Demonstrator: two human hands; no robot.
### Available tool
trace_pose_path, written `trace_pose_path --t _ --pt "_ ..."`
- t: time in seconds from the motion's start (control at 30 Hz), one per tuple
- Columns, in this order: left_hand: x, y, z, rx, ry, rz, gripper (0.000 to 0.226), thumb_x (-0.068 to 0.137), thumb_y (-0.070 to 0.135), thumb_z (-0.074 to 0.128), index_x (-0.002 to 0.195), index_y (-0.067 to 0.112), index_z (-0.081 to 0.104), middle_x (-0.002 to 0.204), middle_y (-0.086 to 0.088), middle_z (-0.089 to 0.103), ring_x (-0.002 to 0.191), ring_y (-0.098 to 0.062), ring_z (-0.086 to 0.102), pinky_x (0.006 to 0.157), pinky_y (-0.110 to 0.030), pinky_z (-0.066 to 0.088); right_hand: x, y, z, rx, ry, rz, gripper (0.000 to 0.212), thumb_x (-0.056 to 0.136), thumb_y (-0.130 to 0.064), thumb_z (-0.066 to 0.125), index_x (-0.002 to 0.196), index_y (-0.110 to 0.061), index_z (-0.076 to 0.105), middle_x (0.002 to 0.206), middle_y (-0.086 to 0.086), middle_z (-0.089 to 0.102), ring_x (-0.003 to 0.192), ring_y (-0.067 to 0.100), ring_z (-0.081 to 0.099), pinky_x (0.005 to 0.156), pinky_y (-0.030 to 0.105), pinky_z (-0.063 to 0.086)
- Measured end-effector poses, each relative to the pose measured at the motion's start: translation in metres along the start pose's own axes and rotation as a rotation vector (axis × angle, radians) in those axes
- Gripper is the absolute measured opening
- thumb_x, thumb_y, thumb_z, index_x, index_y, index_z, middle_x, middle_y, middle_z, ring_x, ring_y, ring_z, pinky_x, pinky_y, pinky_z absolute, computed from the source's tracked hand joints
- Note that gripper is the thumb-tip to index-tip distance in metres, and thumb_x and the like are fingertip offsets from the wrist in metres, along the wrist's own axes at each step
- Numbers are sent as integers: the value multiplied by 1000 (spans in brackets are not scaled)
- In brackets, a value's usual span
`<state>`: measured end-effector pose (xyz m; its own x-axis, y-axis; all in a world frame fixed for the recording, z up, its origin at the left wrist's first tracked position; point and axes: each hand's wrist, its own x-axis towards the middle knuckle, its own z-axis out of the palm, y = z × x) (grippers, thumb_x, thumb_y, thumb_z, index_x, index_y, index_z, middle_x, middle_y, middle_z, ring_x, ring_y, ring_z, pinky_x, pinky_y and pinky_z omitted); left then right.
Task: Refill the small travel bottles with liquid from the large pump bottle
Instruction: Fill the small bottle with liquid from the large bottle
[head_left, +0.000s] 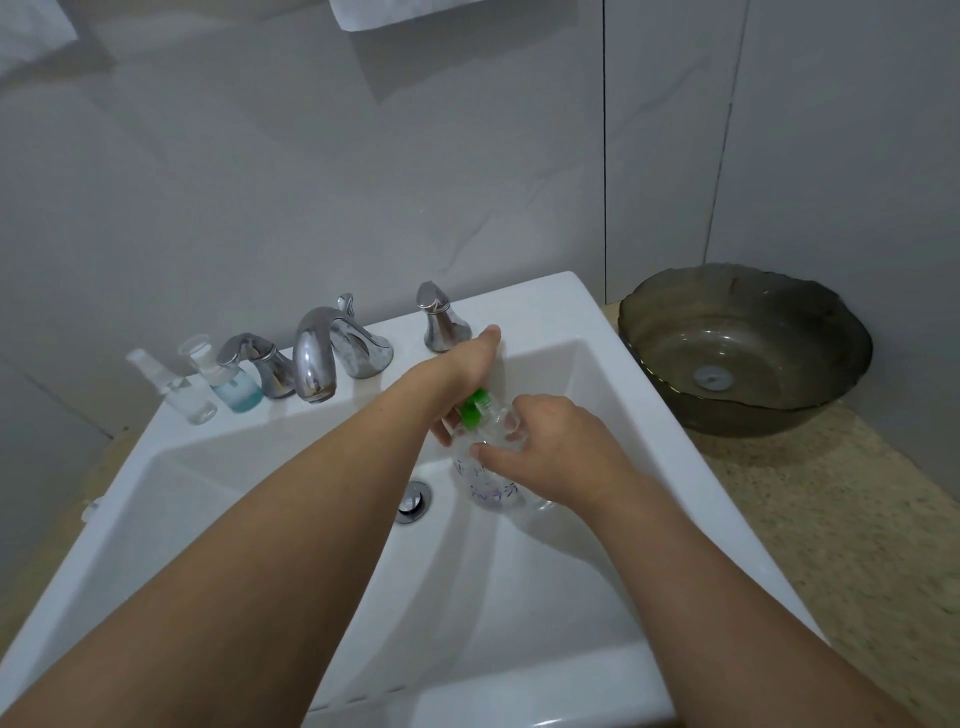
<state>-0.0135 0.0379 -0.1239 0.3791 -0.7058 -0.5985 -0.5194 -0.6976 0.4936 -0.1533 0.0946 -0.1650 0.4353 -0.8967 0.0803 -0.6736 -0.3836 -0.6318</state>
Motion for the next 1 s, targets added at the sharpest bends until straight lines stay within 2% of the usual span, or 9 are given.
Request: trace_pose_path --t 0.13,0.27,0.4,0.63,0.7,0.77,0.87,0.93,1.0 --pt "-4 -1 4 -18 39 13 87 95 71 19 127 0 59 110 -25 68 98 -45 67 92 -59 54 -1 -1 -2 -4 -5 6 42 78 -59 63 92 -19 58 95 -5 62 88 18 60 78 35 50" --pt "-6 -5 11 -22 152 90 66 101 41 17 122 -3 61 108 -27 67 87 -42 65 89 -57 56 -3 -1 -2 -66 -41 29 39 77 -57 65 84 -20 56 88 -3 61 84 20 59 72 32 49" --pt "-9 -4 13 -7 191 112 47 105 12 16 122 -5 56 114 -32 63 94 -50 67 87 -64 56 -1 -2 -3 -46 -44 42 36 76 -57 66 83 -23 55 91 -4 63 85 20 61 74 32 50" --pt "-10 -4 14 11 182 106 38 103 7 23 124 -5 53 110 -34 61 93 -49 66 87 -62 57 -1 -2 -2 -61 -39 35 37 76 -57 66 83 -22 55 90 -3 63 83 21 60 71 31 48" --pt "-8 -4 13 -7 156 99 40 103 15 26 125 -5 53 104 -31 62 87 -45 65 79 -55 59 -1 -3 -2 -62 -37 29 36 76 -56 66 83 -23 55 91 -3 63 84 21 60 72 32 49" --pt "-6 -4 8 -24 110 69 55 103 36 25 125 -3 56 101 -27 64 82 -41 64 74 -45 57 -2 -3 -4 -50 -25 23 34 76 -55 66 83 -23 56 92 -3 65 87 20 61 76 33 50" --pt "-4 -3 -3 -63 -2 10 83 97 69 26 128 -1 59 116 -23 66 100 -44 65 87 -50 53 -1 -3 -4 -20 13 6 36 77 -55 65 87 -21 59 94 -5 65 90 19 62 80 35 51" --pt "-5 -1 -9 -72 -97 -20 89 94 75 31 136 0 54 129 -23 62 117 -46 60 96 -56 47 -1 -3 -3 -12 30 0 40 77 -56 64 92 -20 61 96 -6 65 92 19 61 81 35 50" --pt "-3 -1 -12 -53 -140 -34 89 94 74 33 140 -1 51 133 -22 60 123 -45 56 103 -61 42 -1 -2 -3 -8 40 -2 41 77 -57 63 93 -20 60 96 -6 64 92 18 61 81 35 50"
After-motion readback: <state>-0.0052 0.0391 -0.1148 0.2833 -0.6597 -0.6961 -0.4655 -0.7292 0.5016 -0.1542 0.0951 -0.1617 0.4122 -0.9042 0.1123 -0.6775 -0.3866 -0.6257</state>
